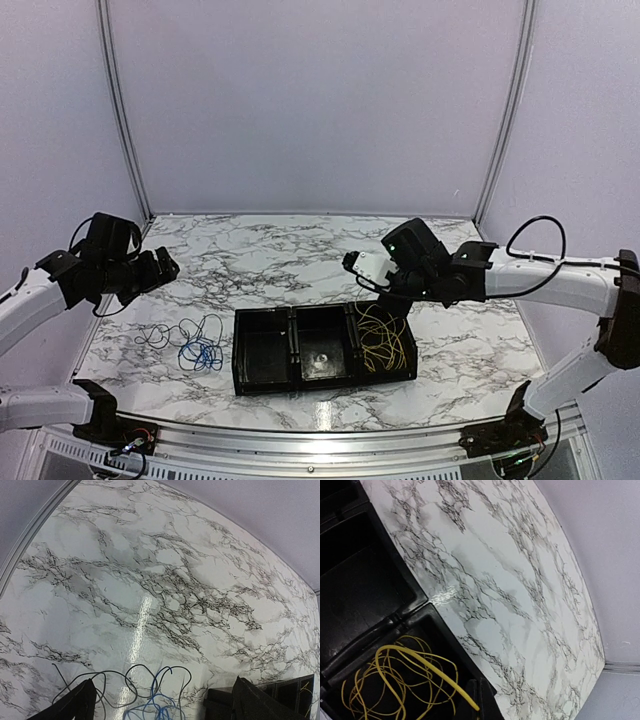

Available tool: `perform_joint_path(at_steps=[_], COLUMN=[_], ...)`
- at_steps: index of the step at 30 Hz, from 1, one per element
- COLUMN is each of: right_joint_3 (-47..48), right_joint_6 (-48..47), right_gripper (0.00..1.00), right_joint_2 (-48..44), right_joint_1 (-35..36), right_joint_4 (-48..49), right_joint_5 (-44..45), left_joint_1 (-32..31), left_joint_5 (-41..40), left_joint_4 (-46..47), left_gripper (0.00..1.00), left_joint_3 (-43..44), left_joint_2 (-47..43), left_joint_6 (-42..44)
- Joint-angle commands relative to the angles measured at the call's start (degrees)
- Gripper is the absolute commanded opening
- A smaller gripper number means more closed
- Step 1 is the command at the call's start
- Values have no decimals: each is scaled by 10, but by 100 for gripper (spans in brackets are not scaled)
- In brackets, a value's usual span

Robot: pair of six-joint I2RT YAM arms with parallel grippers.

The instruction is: Untangle the cables

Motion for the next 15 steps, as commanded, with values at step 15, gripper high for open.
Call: perform_joint_path(at_steps=[15], right_joint_3=[-16], right_joint_6=[127], right_gripper=[0], right_joint_2=[35], right_joint_1=[-3], right_joint_4=[72], right_joint_5=[-247], left_joint_1=[-1], left_joint_5=[3], left_joint_4=[-24], left_gripper=[99], left_joint_3=[-51], left_joint_2=[-81], left_joint_6=[-39])
